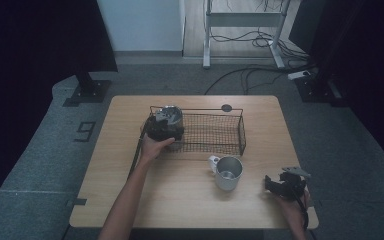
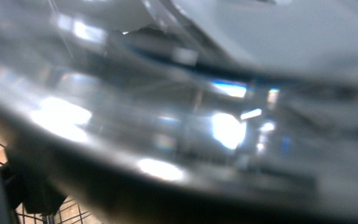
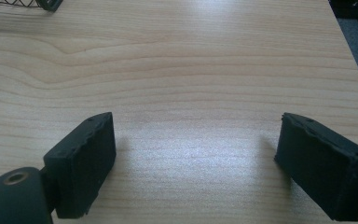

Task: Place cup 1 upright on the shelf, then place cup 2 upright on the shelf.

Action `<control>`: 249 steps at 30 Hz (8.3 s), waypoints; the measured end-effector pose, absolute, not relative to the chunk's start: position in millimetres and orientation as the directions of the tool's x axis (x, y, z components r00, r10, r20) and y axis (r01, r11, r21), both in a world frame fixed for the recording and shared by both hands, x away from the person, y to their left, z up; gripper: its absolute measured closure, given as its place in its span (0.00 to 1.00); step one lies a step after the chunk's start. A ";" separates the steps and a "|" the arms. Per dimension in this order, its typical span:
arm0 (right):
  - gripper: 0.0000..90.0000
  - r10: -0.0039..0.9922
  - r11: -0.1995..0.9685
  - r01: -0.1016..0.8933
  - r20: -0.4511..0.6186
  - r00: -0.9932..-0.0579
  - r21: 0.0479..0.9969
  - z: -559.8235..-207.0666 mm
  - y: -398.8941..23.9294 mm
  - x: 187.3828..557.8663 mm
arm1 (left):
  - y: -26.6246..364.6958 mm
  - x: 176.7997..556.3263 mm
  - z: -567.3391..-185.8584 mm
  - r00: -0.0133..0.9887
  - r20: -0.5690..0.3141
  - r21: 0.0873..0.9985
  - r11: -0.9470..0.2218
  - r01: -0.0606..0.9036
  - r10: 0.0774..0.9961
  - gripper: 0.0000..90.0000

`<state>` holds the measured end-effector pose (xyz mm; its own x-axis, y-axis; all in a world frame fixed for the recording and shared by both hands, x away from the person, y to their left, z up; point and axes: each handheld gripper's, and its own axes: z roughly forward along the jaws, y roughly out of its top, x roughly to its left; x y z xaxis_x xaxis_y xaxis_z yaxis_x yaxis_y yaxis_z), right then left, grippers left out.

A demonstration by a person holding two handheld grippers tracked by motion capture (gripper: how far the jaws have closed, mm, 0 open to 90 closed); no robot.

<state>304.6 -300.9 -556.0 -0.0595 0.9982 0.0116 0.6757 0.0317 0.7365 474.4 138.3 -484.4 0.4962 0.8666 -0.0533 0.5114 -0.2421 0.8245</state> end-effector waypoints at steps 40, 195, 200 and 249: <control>0.13 0.998 0.029 0.677 0.012 -0.056 0.736 -555.8 -300.6 304.5 | 179.4 415.1 -466.3 0.563 -0.111 0.898 -0.160 0.410 0.819 0.01; 0.01 0.858 0.151 0.466 0.118 -0.499 0.872 -491.3 -182.2 283.9 | 191.2 315.5 -530.5 0.622 -0.105 0.799 -0.306 0.517 0.776 0.08; 0.01 0.861 0.167 0.477 0.108 -0.497 0.863 -496.8 -174.6 293.3 | 191.2 315.0 -530.2 0.626 -0.105 0.800 -0.308 0.514 0.773 0.08; 0.07 0.862 0.205 0.447 0.055 -0.504 0.870 -500.0 -172.1 308.1 | 196.0 314.4 -532.5 0.615 -0.083 0.807 -0.309 0.503 0.785 0.10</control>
